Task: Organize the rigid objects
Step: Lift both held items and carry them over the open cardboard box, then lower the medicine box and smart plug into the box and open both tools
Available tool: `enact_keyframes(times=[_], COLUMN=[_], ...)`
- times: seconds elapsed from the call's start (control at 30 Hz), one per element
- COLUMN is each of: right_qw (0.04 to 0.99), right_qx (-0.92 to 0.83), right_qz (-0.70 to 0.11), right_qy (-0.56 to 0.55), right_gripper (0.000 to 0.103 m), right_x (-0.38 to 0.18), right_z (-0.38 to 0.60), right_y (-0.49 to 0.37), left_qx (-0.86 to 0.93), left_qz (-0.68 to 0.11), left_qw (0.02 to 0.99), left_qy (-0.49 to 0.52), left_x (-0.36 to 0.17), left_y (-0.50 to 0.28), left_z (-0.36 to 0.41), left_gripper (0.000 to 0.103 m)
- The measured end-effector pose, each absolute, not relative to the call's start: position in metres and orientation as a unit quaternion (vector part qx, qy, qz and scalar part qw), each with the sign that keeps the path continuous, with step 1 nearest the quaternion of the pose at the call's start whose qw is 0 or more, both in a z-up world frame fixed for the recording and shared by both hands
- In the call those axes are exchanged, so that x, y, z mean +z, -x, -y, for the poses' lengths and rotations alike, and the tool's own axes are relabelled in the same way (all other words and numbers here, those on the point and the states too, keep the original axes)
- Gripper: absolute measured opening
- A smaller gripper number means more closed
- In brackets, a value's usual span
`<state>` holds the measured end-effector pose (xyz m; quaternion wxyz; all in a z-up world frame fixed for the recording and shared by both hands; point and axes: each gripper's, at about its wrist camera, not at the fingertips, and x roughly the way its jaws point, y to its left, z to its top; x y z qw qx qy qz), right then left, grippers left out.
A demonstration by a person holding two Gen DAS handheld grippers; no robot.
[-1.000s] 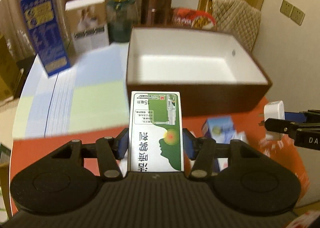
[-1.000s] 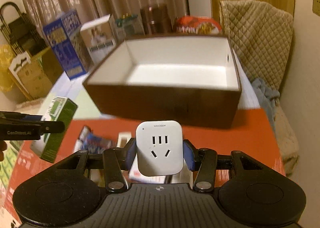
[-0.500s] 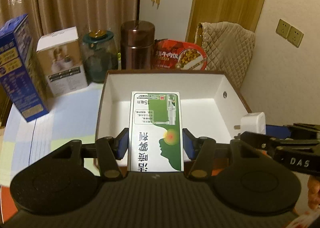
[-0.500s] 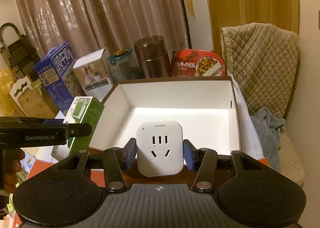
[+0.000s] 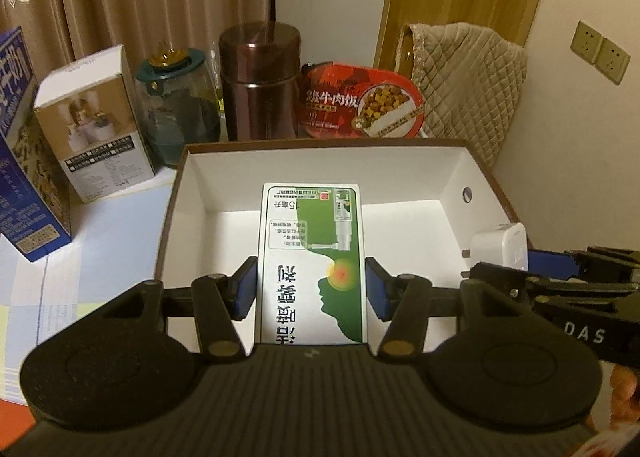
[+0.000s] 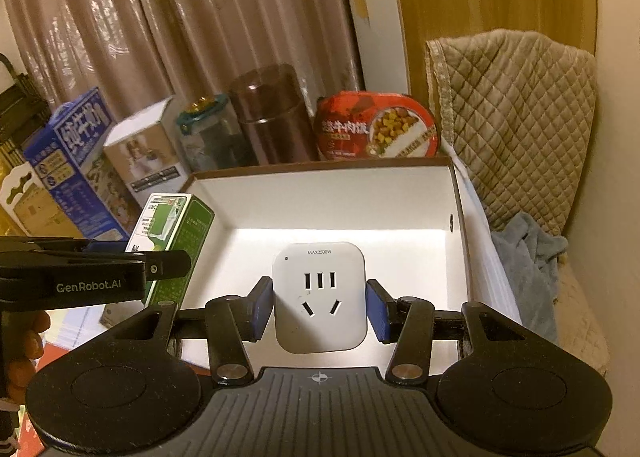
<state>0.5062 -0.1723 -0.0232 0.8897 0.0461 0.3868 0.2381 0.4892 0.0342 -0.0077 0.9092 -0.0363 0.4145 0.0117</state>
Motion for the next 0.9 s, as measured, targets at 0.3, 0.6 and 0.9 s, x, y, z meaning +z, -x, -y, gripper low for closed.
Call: enact_keyframes(times=[0.3,0.6,0.9], right_qw=[0.878,0.863,0.858], right_qx=[0.219,0.207,0.200], right_qz=[-0.423,-0.458,-0.470], right_qy=[-0.049,-0.055,-0.057], right_gripper=[0.046,0.046,0.046], right_x=[-0.056,-0.084,-0.093], right_z=[0.173,0.170,0.166], right_y=[-0.530,-0.544,-0.548], left_qx=[0.011,0.014,-0.003], left_qz=[-0.444,-0.481,-0.482], left_qw=[0.895,0.874,0.875], left_qy=[0.044,0.058,0.049], left_x=[-0.037,-0.070,-0.078], left_y=[-0.515,-0.537,-0.545], left_z=[-0.028,-0.022,-0.019], left_gripper=[0.051,0.051,0.059])
